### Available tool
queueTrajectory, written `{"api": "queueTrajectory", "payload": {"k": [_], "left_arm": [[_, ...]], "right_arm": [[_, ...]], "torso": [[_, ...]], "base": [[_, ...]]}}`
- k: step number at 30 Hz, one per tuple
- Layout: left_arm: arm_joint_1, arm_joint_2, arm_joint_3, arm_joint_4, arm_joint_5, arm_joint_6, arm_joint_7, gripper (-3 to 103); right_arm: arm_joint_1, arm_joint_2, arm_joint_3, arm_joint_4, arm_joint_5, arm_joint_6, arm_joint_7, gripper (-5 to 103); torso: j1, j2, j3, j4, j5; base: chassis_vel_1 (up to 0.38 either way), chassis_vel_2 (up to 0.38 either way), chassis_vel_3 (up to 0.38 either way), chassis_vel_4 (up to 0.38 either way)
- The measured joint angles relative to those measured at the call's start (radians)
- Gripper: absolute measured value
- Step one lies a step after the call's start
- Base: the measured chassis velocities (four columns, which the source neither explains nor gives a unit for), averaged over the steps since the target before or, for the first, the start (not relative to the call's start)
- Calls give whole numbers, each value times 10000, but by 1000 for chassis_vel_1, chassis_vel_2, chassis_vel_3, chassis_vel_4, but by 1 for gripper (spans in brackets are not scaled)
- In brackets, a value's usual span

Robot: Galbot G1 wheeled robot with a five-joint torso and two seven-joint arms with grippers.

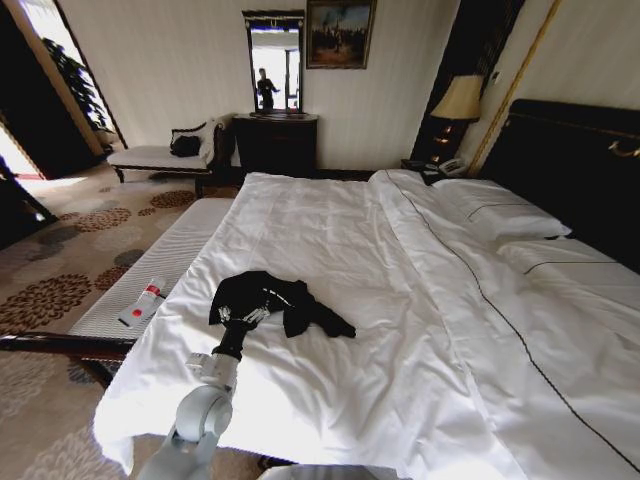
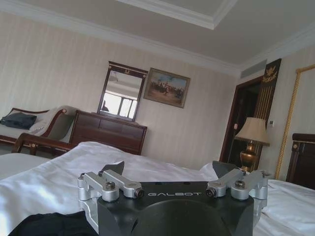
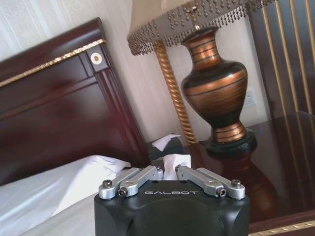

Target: Fold the clothes on the bed.

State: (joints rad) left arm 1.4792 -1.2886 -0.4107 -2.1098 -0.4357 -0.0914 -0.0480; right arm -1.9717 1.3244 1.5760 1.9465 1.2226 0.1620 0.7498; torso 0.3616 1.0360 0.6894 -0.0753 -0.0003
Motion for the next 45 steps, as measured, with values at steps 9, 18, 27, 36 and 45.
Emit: {"api": "queueTrajectory", "payload": {"k": [9,18,27,36,45], "left_arm": [[313,-148,-95,-378,123,-11,-11,100],[499,-140,-262,-497,85,-48,-41,100],[646,-206,-406,-656,104,-63,-55,100],[977,-62,-742,-839,-64,15,-103,100],[1342,-245,-912,-1201,35,-3,-122,100]], "right_arm": [[381,-211,-469,-1362,253,167,-106,1],[827,-438,-1051,-3145,-470,357,-276,1],[1140,-651,-1406,-3998,-848,383,-296,-2],[823,-430,-1493,-2531,-809,190,128,28],[491,-290,-440,-22,-1316,85,755,61]], "torso": [[0,1,0,-1,-3],[1,0,0,5,1],[1,1,0,-10,-6],[0,3,0,-10,-3],[0,3,0,4,-2]], "base": [[0,0,0,0],[0,0,0,0],[0,0,0,0],[0,0,0,0],[0,0,0,0]]}}
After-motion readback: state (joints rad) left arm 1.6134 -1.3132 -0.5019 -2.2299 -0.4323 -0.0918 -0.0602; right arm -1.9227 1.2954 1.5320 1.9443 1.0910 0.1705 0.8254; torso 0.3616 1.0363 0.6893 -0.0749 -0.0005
